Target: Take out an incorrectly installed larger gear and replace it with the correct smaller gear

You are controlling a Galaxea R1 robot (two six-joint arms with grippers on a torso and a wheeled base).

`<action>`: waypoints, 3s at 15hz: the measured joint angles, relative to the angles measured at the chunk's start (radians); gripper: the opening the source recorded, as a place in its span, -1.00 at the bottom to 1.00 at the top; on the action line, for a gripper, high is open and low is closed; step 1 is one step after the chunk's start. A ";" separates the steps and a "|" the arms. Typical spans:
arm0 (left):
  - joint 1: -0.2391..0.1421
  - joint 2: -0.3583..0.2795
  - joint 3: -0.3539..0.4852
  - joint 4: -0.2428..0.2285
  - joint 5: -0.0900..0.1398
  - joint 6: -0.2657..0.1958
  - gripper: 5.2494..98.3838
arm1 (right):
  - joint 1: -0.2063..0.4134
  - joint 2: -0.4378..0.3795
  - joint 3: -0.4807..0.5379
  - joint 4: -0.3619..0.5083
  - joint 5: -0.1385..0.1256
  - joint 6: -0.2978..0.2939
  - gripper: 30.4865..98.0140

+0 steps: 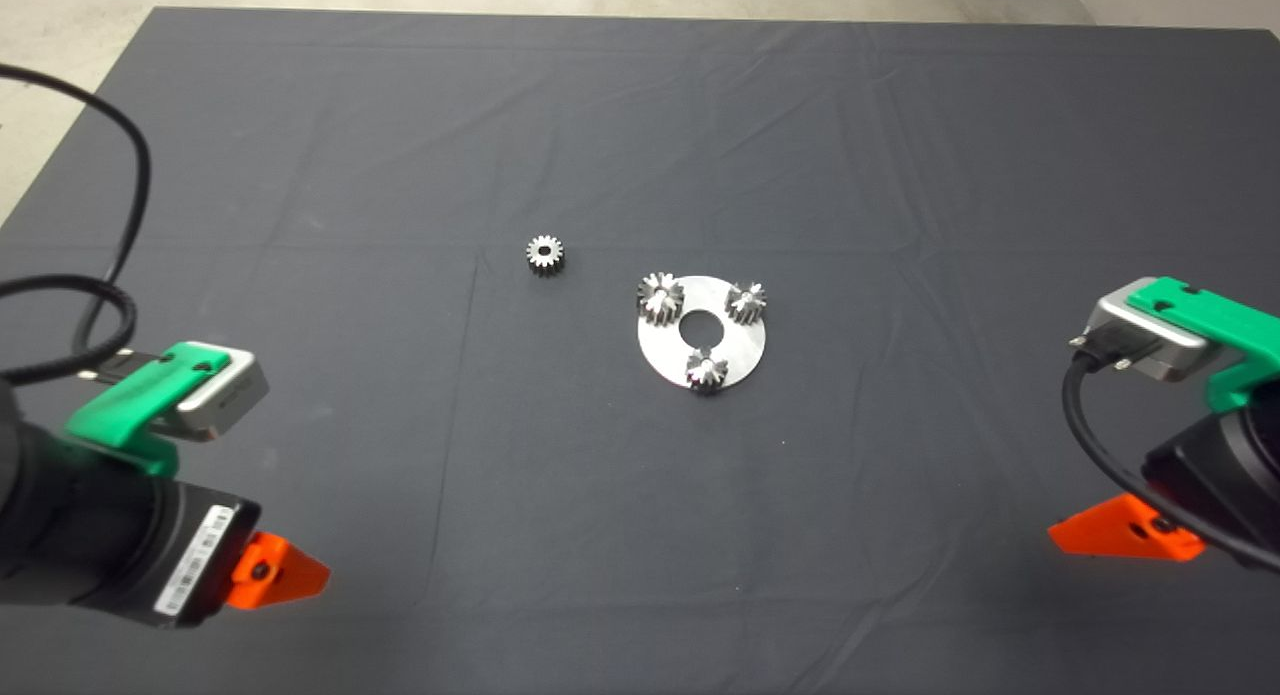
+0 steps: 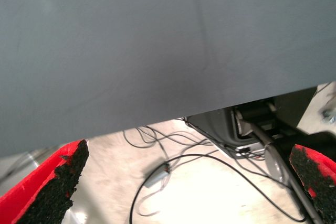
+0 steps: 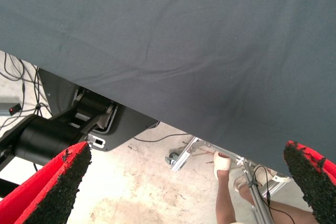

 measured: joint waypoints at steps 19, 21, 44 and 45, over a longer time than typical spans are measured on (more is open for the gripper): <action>0.234 0.529 -0.190 0.690 -0.042 -0.244 1.00 | -0.002 -0.011 0.000 0.000 0.001 0.000 0.97; 0.247 0.562 -0.248 0.722 -0.037 -0.244 1.00 | -0.002 -0.009 0.000 0.000 0.003 0.000 0.97; 0.389 0.835 -0.739 0.958 0.000 -0.063 1.00 | -0.002 -0.012 0.001 0.000 -0.001 0.000 0.96; 0.400 0.846 -0.751 0.960 0.000 -0.062 1.00 | -0.002 -0.011 0.001 0.000 -0.002 0.000 0.96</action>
